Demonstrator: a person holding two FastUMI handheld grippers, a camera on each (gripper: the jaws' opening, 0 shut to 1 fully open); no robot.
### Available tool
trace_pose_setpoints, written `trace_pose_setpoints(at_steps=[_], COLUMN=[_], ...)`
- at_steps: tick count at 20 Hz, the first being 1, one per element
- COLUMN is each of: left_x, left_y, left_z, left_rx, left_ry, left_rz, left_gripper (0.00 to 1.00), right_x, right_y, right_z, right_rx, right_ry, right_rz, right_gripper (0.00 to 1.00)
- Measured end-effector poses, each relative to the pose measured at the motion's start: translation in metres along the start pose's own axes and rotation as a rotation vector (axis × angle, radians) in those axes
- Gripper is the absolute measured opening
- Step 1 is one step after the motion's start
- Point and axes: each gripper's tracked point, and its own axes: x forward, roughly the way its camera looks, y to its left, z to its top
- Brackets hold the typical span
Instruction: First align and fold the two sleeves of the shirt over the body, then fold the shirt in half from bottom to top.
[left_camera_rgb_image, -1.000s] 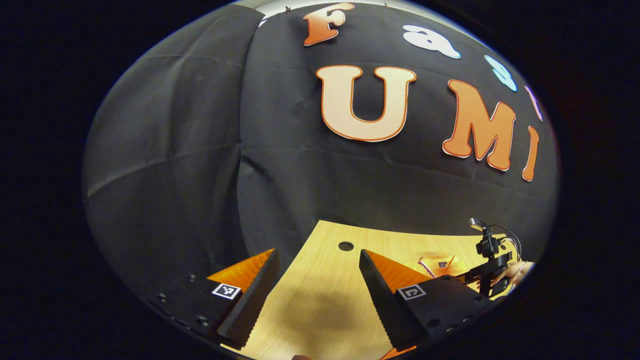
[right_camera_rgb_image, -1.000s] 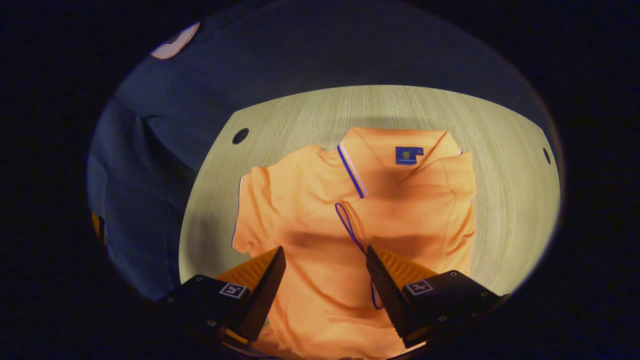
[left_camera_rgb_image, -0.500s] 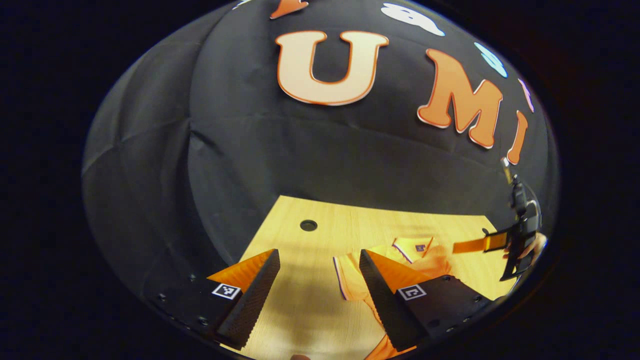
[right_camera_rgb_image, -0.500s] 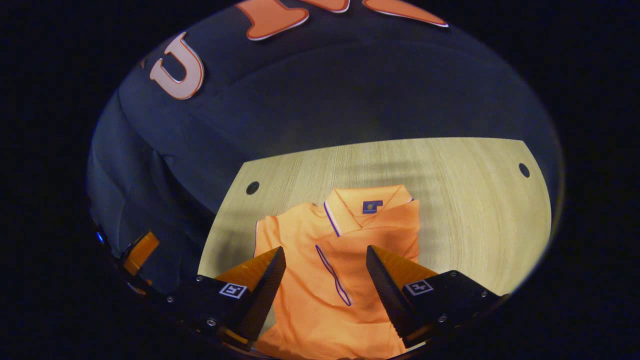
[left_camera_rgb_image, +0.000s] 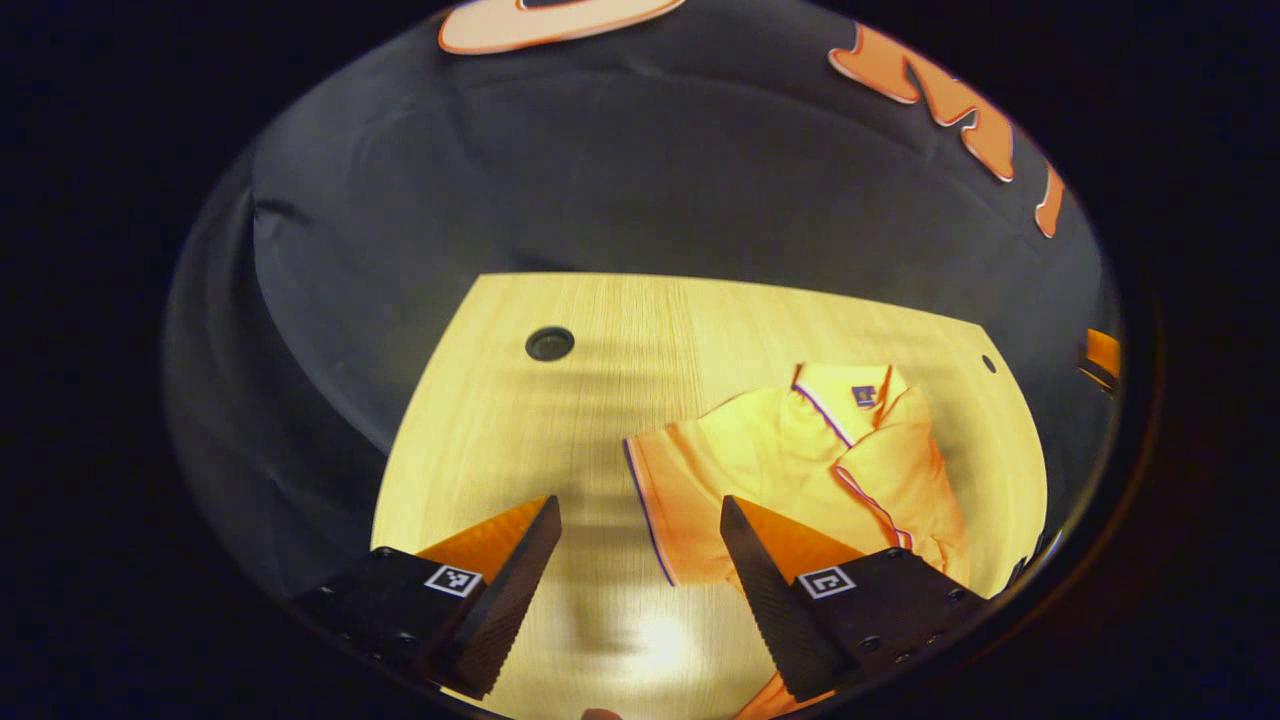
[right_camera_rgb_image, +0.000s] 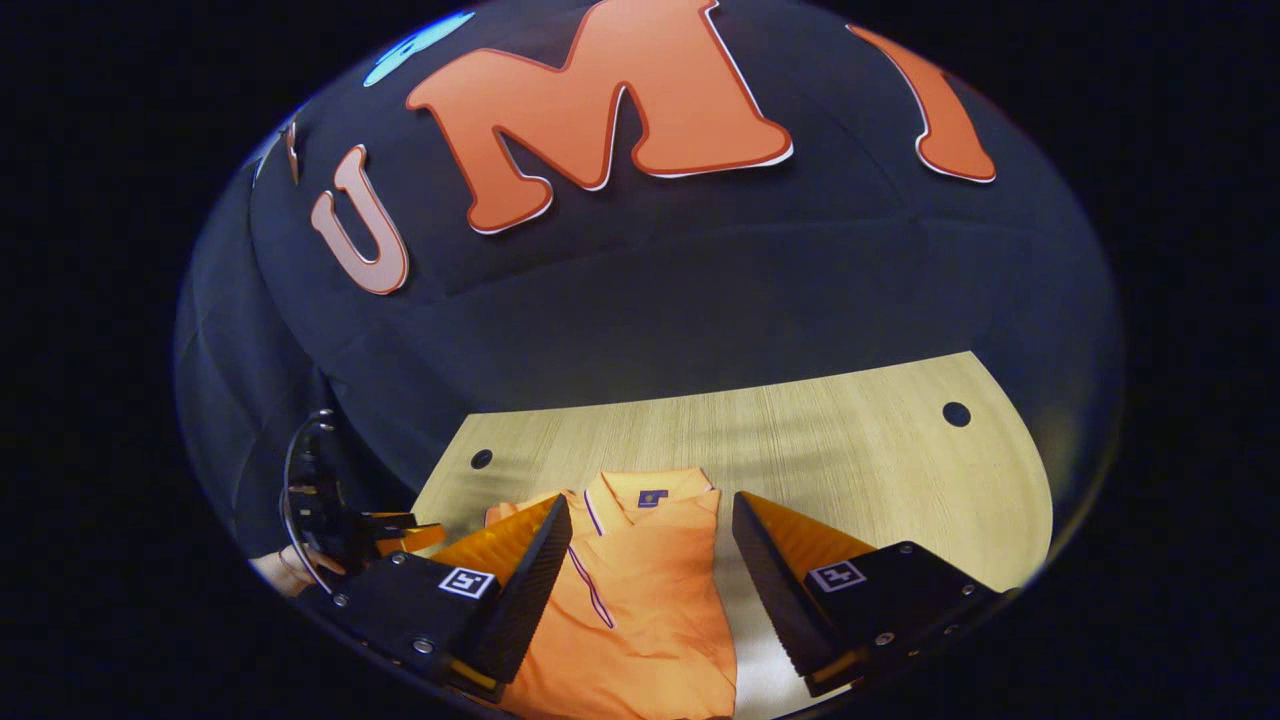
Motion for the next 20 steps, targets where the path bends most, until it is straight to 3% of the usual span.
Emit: trace_pose_setpoints(at_steps=[6, 13, 15, 17, 20], left_x=[0.058, 0.074, 0.072, 0.068, 0.063], left_y=[0.012, 0.009, -0.004, -0.009, -0.011], left_z=[-0.034, -0.046, -0.046, -0.044, -0.040], left_rx=[-0.028, -0.026, -0.023, -0.014, -0.023], left_ry=[0.175, 0.295, 0.318, 0.327, 0.301], left_rz=[0.090, 0.101, 0.076, 0.067, 0.058], left_gripper=[0.99, 0.95, 0.77, 0.05, 0.01], right_x=[-0.019, -0.017, -0.019, -0.021, -0.028], right_y=[-0.041, -0.048, -0.045, -0.048, -0.059], right_z=[0.000, -0.013, -0.015, -0.013, -0.007], right_rx=[0.051, 0.069, 0.068, 0.058, 0.050], right_ry=[-0.003, 0.037, 0.039, 0.027, -0.006], right_rz=[-0.022, 0.001, 0.013, 0.004, -0.030], right_gripper=[0.98, 0.98, 0.98, 0.98, 0.99])
